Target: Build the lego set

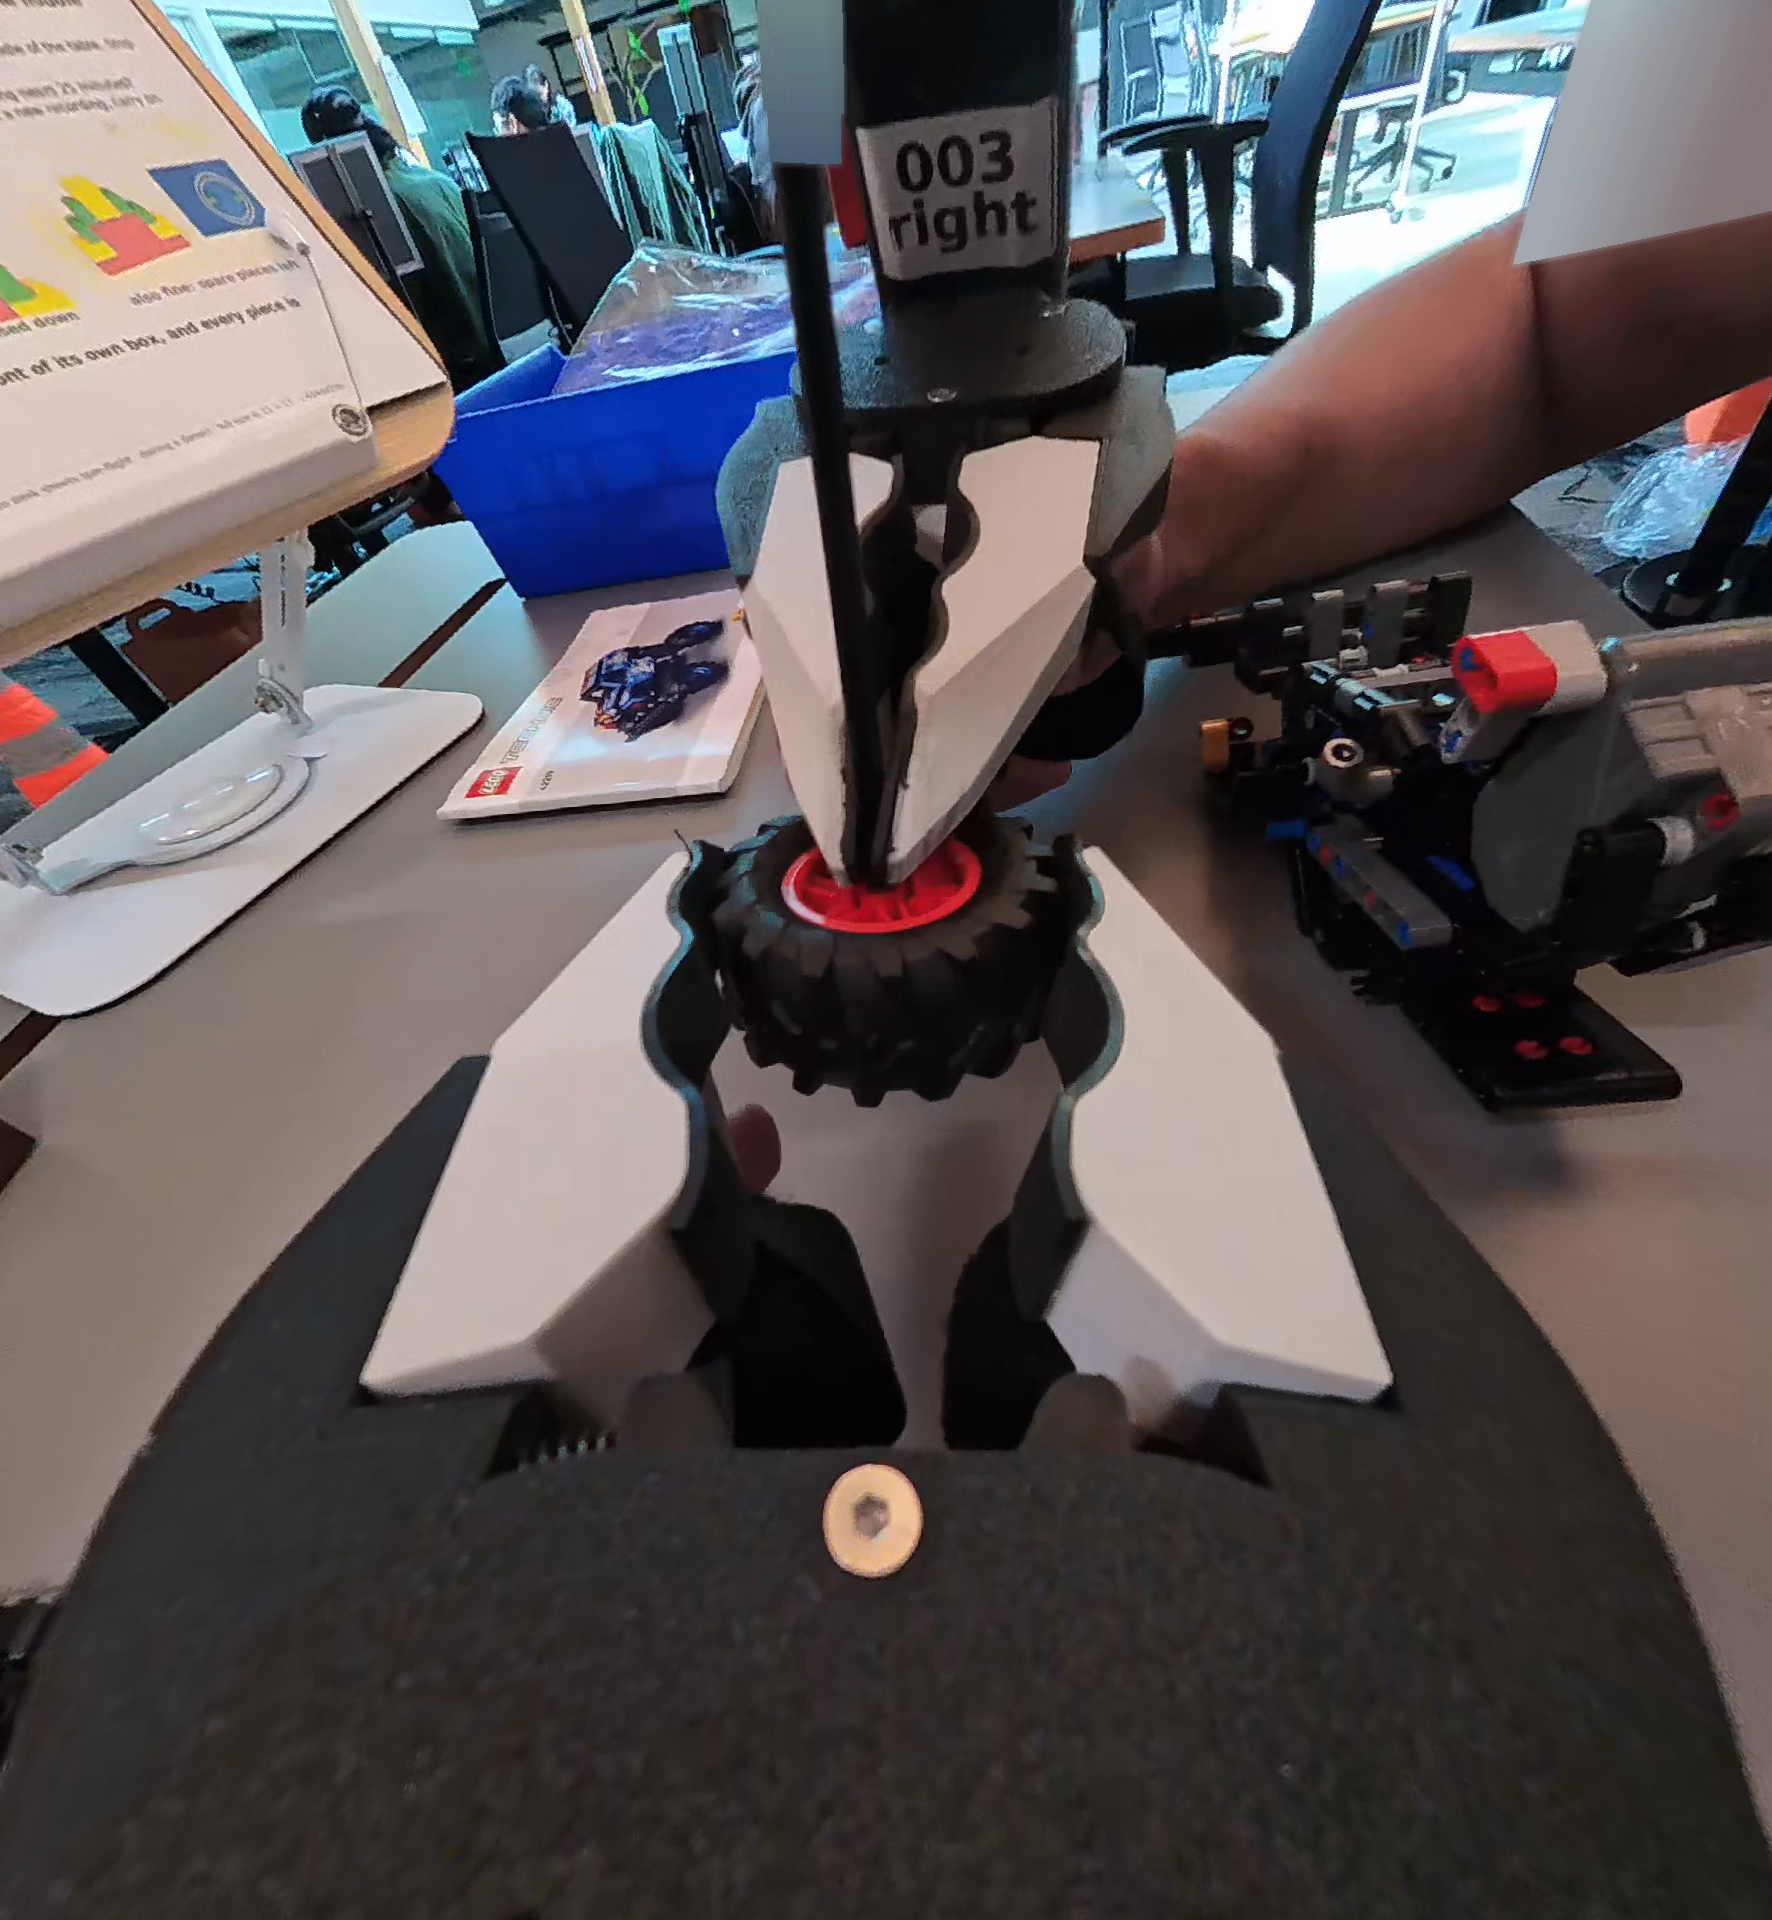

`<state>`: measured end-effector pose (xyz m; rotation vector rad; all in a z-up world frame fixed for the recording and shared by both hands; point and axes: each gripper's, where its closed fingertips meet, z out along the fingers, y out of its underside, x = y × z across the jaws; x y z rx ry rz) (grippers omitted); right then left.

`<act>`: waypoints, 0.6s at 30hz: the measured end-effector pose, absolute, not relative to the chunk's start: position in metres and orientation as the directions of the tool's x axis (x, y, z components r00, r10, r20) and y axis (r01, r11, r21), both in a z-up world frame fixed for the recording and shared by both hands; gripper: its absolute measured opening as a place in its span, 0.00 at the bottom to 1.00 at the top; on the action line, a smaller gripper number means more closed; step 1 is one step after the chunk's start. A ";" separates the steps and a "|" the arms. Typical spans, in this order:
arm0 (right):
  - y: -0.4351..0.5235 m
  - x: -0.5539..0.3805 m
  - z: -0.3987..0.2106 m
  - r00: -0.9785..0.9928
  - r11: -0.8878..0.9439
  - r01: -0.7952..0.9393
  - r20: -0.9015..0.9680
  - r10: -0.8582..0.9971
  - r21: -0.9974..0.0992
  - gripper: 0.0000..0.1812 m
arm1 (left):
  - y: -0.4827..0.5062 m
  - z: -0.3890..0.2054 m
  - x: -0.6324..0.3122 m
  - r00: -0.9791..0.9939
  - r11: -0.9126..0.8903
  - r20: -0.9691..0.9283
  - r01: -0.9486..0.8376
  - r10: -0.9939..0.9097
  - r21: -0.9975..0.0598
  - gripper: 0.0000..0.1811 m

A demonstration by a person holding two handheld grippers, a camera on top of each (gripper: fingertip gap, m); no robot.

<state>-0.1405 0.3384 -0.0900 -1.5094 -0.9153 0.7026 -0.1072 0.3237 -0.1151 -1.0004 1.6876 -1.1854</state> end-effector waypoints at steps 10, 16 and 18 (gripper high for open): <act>0.346 -0.132 -0.079 0.526 -0.045 0.065 -0.004 0.850 -0.997 0.01 | 0.332 -0.111 -0.106 -0.328 0.150 -0.093 -0.153 -0.940 -0.977 0.33; 0.345 -0.131 -0.076 0.540 -0.018 0.081 0.028 0.841 -0.997 0.01 | 0.333 -0.113 -0.106 -0.325 0.149 -0.086 -0.172 -0.942 -0.974 0.33; 0.346 -0.129 -0.078 0.540 -0.035 0.078 0.013 0.842 -0.996 0.01 | 0.333 -0.115 -0.106 -0.327 0.144 -0.077 -0.187 -0.942 -0.972 0.33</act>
